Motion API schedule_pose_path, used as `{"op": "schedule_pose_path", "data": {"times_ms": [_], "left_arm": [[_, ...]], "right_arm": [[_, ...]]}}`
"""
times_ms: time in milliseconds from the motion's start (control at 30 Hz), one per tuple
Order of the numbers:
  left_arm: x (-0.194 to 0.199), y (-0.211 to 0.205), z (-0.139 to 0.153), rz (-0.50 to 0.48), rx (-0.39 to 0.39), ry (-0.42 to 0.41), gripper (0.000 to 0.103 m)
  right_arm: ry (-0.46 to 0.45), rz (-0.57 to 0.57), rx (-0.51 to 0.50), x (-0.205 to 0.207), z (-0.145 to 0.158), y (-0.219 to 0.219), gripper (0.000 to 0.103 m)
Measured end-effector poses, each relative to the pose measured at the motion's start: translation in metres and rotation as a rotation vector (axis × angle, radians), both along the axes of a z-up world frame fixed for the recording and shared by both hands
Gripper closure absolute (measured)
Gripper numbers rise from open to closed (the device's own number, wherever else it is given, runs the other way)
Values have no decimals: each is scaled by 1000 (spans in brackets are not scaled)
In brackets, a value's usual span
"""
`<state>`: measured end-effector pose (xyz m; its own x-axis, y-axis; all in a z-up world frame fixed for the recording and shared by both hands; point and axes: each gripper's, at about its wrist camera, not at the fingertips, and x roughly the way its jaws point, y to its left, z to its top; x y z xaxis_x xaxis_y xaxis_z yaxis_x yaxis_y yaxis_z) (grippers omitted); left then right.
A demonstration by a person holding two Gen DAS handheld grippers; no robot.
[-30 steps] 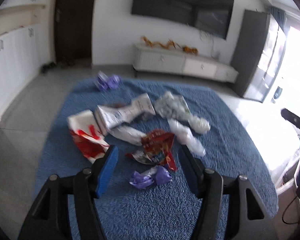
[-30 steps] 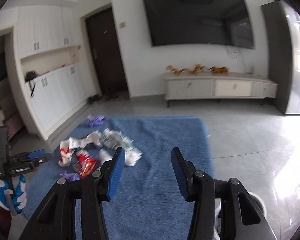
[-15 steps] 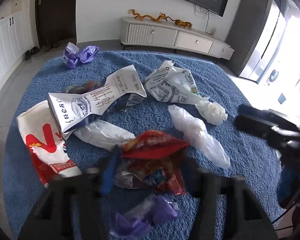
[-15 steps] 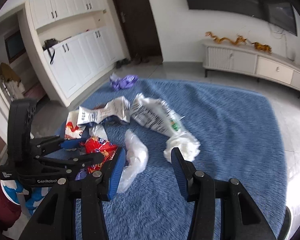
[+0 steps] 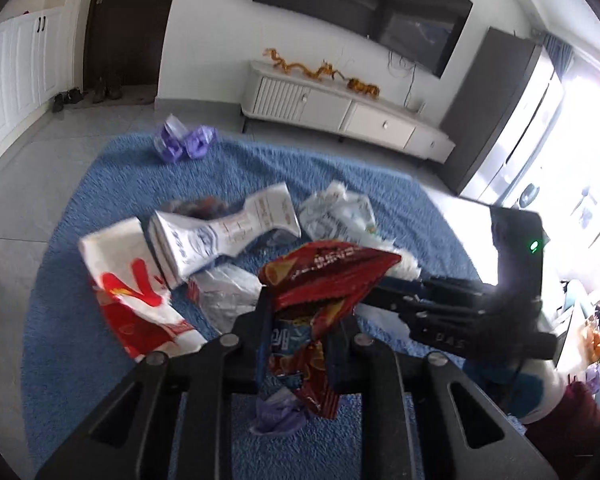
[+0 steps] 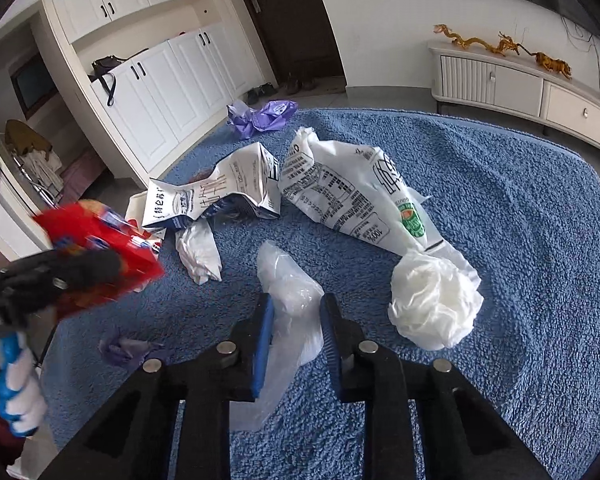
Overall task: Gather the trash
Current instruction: 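Grasp the clear plastic bag with right tool while left tool holds red bag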
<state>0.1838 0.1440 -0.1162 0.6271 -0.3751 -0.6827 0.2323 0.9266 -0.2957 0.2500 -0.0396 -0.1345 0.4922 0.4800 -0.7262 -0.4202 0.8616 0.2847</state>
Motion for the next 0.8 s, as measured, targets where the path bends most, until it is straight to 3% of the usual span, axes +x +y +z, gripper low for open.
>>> {"op": "schedule_pose_path", "data": {"times_ms": [33, 67, 100, 500, 667, 733, 800], "left_arm": [[-2, 3, 5, 7, -7, -9, 83], [-5, 6, 10, 15, -12, -18, 83], [-9, 8, 16, 26, -13, -30, 83], [-47, 13, 53, 95, -20, -109, 83], [-55, 11, 55, 110, -44, -117, 83], [-54, 14, 52, 119, -59, -110, 83], [-50, 17, 46, 122, -65, -100, 83]], "right_arm": [[-6, 2, 5, -2, 2, -1, 85], [-12, 3, 11, -5, 5, -2, 94], [-20, 2, 13, -9, 8, -3, 98], [-98, -27, 54, -55, 43, -38, 100], [-79, -30, 55, -57, 44, -44, 100], [-62, -35, 47, -50, 38, -41, 94], [-47, -30, 37, -41, 30, -36, 78]]}}
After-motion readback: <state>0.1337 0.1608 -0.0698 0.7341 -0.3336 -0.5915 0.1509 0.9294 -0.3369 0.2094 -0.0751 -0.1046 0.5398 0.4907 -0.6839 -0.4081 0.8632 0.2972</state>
